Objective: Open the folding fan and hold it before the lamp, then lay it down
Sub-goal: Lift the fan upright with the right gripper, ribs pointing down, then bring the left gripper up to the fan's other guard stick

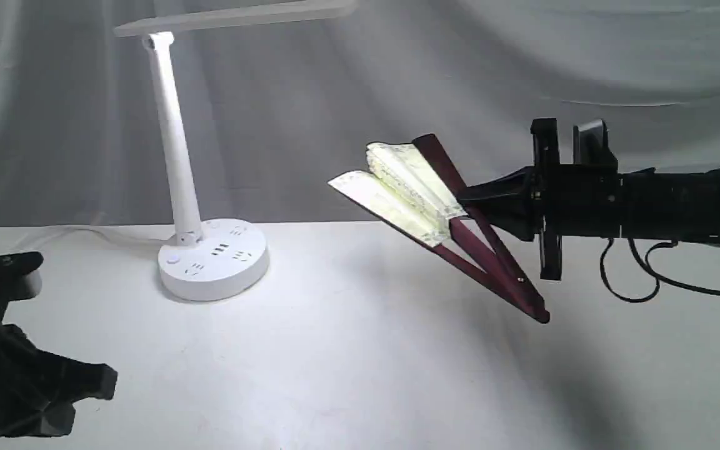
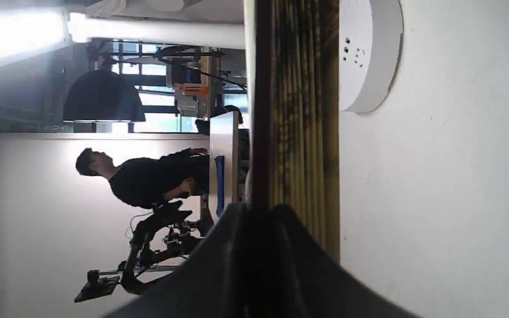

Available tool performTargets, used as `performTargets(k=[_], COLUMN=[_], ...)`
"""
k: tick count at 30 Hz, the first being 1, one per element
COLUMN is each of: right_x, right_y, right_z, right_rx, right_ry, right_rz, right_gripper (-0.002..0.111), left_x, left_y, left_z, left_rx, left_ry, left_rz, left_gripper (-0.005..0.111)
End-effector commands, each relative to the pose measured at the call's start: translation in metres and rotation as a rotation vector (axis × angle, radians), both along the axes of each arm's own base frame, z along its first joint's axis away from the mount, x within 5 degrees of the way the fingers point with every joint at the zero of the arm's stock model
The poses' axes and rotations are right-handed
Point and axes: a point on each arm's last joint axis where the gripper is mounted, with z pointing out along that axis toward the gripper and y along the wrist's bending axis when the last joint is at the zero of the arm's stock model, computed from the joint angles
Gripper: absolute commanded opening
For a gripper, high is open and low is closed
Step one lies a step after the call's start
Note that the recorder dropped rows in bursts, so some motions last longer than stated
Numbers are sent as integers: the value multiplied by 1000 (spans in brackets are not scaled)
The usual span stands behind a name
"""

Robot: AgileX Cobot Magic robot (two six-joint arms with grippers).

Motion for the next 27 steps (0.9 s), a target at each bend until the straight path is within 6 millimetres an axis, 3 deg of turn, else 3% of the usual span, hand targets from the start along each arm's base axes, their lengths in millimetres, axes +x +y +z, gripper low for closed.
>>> performTargets(k=[1, 7, 15, 23, 27], right_x=[-14, -37, -77, -119, -131], right_y=[3, 8, 16, 24, 26], right_z=[7, 15, 23, 11, 10], right_rx=[14, -7, -35, -25, -12], right_ry=[7, -10, -26, -1, -2], right_rz=[9, 19, 36, 23, 4], right_gripper=[0, 0, 0, 0, 0], left_x=[-1, -4, -10, -8, -10], left_y=[-2, -6, -53, -91, -111], left_z=[5, 17, 20, 32, 41], left_rx=[4, 4, -11, -57, -66], left_ry=[-20, -71, -153, -374, -519], left_rz=[-29, -62, -223, -307, -386], left_gripper=[3, 1, 1, 1, 1])
